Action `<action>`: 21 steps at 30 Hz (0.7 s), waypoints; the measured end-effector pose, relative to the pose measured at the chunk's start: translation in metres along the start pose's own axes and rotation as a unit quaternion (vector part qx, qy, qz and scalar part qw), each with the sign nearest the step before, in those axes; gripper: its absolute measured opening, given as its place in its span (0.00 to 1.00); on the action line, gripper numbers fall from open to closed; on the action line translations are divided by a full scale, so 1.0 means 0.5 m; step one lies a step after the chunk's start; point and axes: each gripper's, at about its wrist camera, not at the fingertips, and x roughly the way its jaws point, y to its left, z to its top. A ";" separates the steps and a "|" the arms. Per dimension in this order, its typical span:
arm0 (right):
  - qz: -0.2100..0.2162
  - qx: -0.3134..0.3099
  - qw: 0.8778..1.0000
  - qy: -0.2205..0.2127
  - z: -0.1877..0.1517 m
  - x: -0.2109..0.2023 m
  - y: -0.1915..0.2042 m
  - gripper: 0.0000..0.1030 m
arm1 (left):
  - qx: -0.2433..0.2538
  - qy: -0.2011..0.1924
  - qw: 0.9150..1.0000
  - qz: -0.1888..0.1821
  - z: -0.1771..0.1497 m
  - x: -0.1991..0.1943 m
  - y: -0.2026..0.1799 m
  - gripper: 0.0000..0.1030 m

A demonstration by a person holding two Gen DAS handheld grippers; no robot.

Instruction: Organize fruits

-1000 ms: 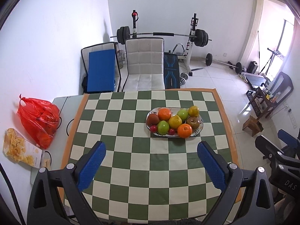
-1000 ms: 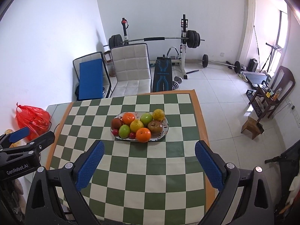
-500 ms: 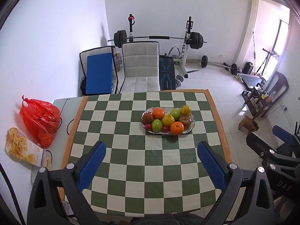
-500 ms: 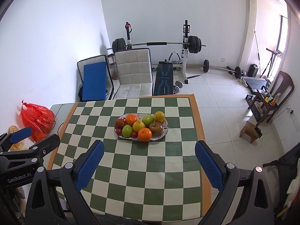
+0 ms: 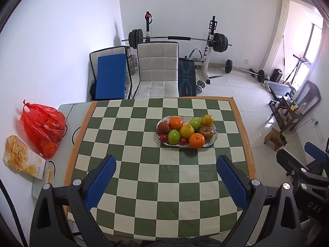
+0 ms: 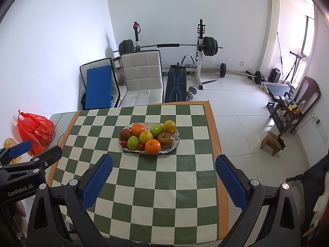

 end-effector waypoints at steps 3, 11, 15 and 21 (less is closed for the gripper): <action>-0.007 0.001 1.000 0.001 0.005 0.029 -0.007 0.99 | 0.000 -0.008 1.000 0.005 0.009 0.017 -0.001 0.97; -0.018 0.001 1.000 0.003 0.028 0.118 -0.016 0.99 | -0.003 -0.025 0.999 0.021 0.038 0.081 -0.001 0.97; -0.025 0.001 1.000 0.004 0.039 0.165 -0.019 0.99 | 0.000 -0.021 0.999 0.026 0.046 0.114 -0.002 0.97; -0.033 0.004 0.999 0.014 0.044 0.223 -0.026 0.99 | 0.008 -0.009 0.999 0.034 0.049 0.161 -0.010 0.97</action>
